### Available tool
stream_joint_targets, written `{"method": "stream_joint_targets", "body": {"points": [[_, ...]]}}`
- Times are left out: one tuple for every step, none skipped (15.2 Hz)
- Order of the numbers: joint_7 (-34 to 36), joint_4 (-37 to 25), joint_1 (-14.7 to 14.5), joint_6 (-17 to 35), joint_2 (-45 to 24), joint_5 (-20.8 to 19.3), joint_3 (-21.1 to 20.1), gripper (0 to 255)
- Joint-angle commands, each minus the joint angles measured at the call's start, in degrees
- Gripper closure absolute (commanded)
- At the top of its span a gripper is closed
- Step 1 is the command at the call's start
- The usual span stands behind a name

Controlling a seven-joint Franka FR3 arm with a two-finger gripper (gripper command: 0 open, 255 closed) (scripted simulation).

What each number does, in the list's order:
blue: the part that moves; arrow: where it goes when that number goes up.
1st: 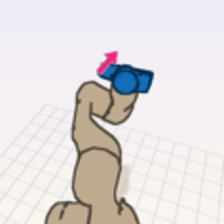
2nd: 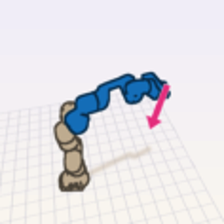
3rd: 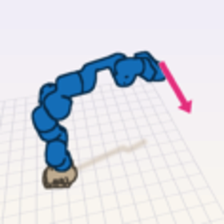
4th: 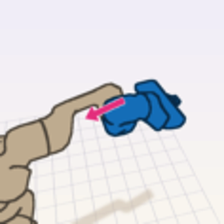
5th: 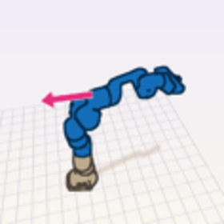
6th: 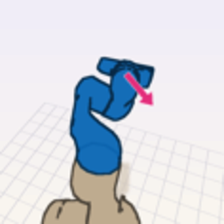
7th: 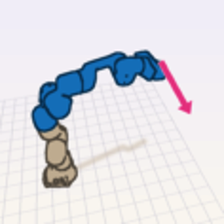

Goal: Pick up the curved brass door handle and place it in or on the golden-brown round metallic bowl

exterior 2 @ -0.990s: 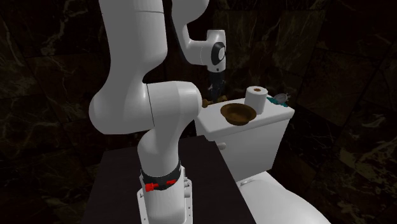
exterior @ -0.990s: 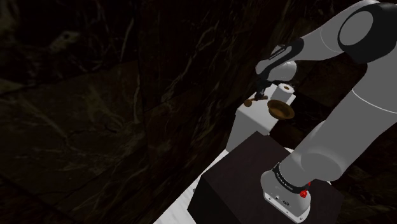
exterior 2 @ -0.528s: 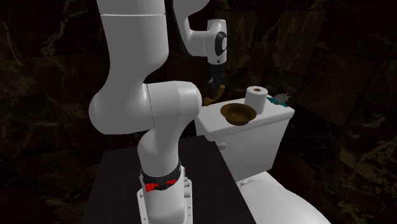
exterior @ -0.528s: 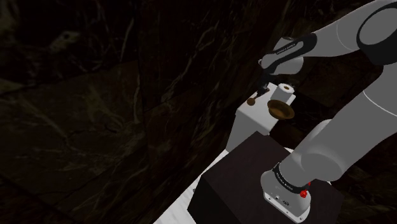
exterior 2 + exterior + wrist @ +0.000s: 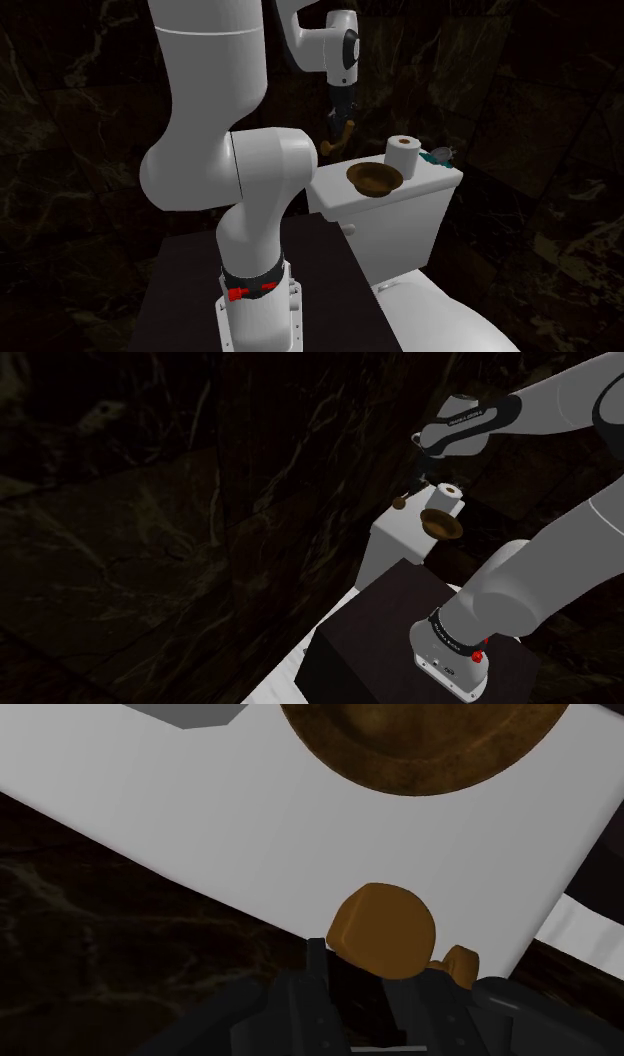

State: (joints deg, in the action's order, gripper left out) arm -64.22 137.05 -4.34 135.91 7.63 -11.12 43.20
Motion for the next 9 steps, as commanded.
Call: {"method": "stream_joint_targets", "body": {"points": [[-0.35, 0.66, 0.89, -0.55, 1.6, -1.4, 0.4, 255], [-1.09, 1.48, 1.77, -0.47, 2.65, -2.38, 1.01, 255], [-1.88, 2.23, 2.67, -0.41, 3.64, -3.33, 1.63, 255], [-2.73, 2.91, 3.58, -0.37, 4.59, -4.25, 2.28, 255], [-3.63, 3.53, 4.5, -0.35, 5.48, -5.12, 2.93, 255], [-4.57, 4.08, 5.41, -0.34, 6.32, -5.96, 3.63, 255], [-5.58, 4.56, 6.33, -0.35, 7.1, -6.75, 4.33, 255], [-6.63, 4.97, 7.23, -0.36, 7.82, -7.5, 5.07, 255], [-7.73, 5.32, 8.1, -0.38, 8.48, -8.2, 5.85, 255]]}}
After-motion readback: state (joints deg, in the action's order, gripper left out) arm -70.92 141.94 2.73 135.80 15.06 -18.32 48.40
